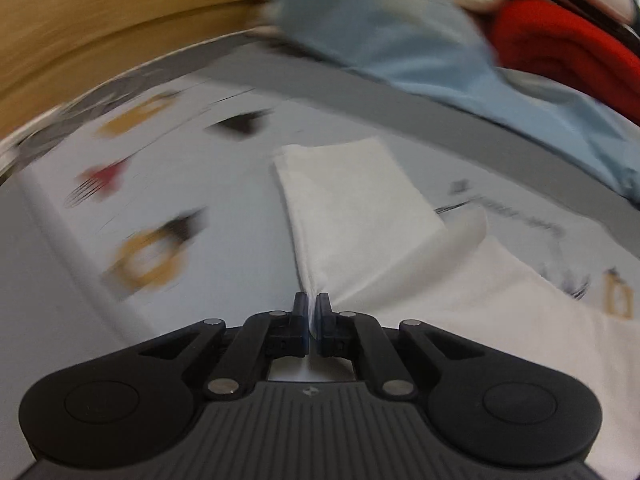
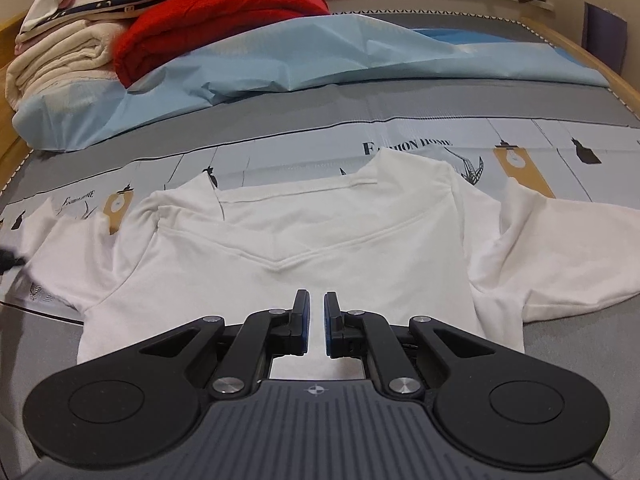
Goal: Fold small clothes
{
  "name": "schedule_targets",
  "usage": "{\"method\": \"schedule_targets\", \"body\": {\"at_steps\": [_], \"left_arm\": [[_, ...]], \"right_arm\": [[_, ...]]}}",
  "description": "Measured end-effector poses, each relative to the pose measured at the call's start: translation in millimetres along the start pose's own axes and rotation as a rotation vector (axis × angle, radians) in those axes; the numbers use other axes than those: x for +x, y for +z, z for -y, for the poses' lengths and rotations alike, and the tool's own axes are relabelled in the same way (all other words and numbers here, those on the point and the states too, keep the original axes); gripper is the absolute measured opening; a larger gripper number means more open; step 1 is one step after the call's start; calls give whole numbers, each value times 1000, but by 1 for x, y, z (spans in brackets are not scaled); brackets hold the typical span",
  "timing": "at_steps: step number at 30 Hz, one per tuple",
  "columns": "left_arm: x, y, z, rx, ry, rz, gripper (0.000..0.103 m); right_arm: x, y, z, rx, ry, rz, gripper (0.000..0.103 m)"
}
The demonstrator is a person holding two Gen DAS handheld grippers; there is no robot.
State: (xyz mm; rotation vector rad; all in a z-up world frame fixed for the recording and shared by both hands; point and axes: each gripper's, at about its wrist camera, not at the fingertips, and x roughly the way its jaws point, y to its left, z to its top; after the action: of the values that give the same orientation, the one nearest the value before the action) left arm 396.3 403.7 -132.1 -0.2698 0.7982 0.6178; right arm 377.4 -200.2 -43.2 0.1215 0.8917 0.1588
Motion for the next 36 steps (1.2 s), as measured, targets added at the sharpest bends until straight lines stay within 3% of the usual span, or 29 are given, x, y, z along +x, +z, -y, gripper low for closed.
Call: {"method": "schedule_targets", "body": {"at_steps": [4,5,7,9,12,15,17,18,19,20,21,23,24,26,27,28,29,30,31,32,34,36], "left_arm": [[-37,-31,-30,-50,-24,-14,9],[-42,-33,-34,-67,-40,-20,16],[-49,-31,-48,-143,-38,1,57],[-44,-20,-63,-239,-27,36,63],[-16,3,-77,-315,-23,28,63],[12,21,-85,-321,-23,-11,62],[21,35,-74,-156,-37,-30,0],[22,40,-70,-53,-18,-30,3],[20,43,-73,-36,28,-3,3],[16,45,-84,-76,113,27,3],[12,44,-101,-177,139,46,3],[12,35,-115,-281,86,19,4],[16,33,-114,-271,64,-11,9],[12,28,-110,-225,75,10,25],[12,26,-113,-257,74,14,45],[13,25,-120,-302,58,16,46],[14,25,-124,-330,54,17,45],[14,26,-125,-336,63,16,35],[16,28,-123,-319,83,9,10],[17,31,-122,-288,85,-4,3],[11,34,-116,-243,141,9,3],[4,32,-119,-259,199,14,3]], "right_arm": [[-1,-2,3,-2,-10,-6,7],[-1,-3,3,-3,-12,-7,7],[-2,-3,5,0,-14,-6,7],[-4,-3,6,4,-17,-3,7],[-4,-3,5,2,-17,-1,7],[-4,-3,4,-11,-19,-1,7],[-4,-2,5,-11,-26,-2,7],[-4,-2,6,-8,-30,-3,7],[-4,-1,7,-6,-32,-3,7],[-4,-1,7,-7,-34,-2,7],[-3,-1,6,-8,-36,-2,7],[-3,-1,7,-10,-35,-5,7],[-3,-1,7,-11,-32,-4,7],[-4,-1,7,-14,-34,-2,7],[-4,-1,7,-13,-34,-2,7],[-4,-1,7,-12,-33,-3,7],[-4,-1,7,-10,-32,-4,7],[-4,-1,8,-8,-32,-4,7],[-5,-1,9,-5,-32,-4,7],[-5,-1,11,0,-36,-2,7],[-7,1,16,15,-46,0,7],[-8,1,23,36,-54,4,7]]}}
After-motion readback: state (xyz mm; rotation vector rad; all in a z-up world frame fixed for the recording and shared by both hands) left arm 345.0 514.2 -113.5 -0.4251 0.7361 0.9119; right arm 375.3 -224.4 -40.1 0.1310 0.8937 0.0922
